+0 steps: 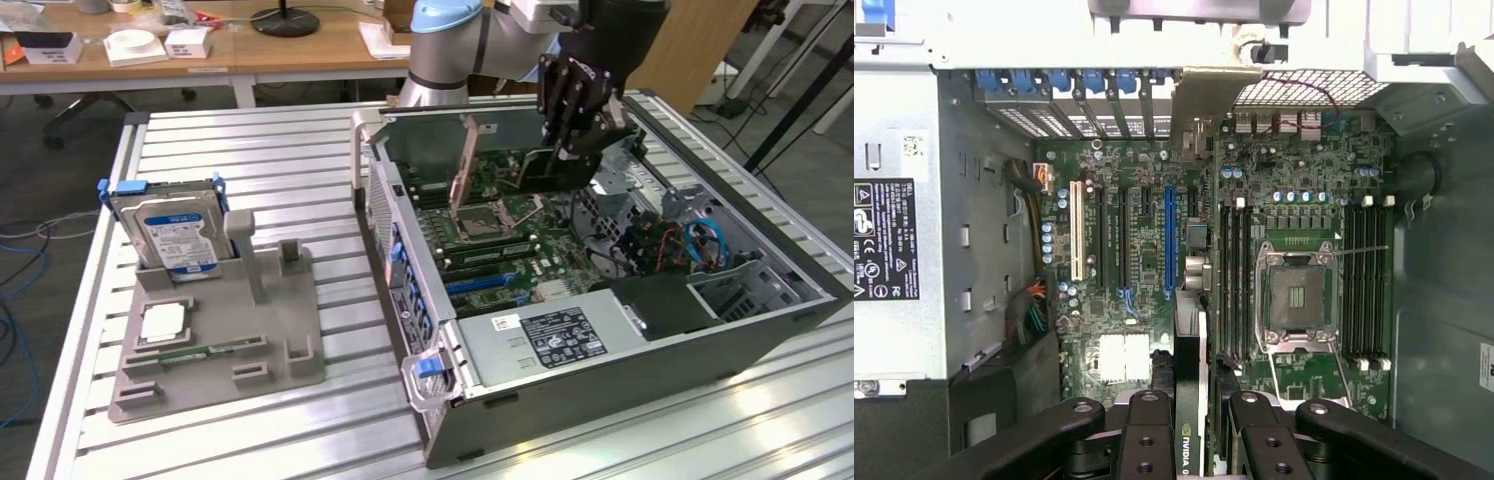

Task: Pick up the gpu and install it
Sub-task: 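Insert the gpu into the slot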

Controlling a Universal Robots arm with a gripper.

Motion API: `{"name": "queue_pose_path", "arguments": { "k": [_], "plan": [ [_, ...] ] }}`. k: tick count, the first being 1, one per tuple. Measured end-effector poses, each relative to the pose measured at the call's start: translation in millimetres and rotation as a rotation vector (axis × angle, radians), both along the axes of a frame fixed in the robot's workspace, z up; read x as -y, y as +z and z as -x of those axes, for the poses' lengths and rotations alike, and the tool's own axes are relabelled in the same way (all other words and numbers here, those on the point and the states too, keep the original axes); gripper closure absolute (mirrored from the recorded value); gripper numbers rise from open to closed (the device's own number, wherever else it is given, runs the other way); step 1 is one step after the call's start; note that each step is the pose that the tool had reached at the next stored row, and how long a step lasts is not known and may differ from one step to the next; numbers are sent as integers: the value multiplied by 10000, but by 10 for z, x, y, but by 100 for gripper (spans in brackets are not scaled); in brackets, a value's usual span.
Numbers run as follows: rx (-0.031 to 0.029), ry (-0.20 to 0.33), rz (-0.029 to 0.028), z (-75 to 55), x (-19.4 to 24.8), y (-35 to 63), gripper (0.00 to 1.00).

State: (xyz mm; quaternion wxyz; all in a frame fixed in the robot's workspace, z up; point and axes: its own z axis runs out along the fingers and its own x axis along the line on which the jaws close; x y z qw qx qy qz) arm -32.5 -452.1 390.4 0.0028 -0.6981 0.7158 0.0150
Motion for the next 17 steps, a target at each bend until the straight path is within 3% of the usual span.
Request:
{"name": "queue_pose_path", "arguments": {
  "k": [17],
  "plan": [
    [1, 0, -1, 0, 0, -28, 74]
  ]
}}
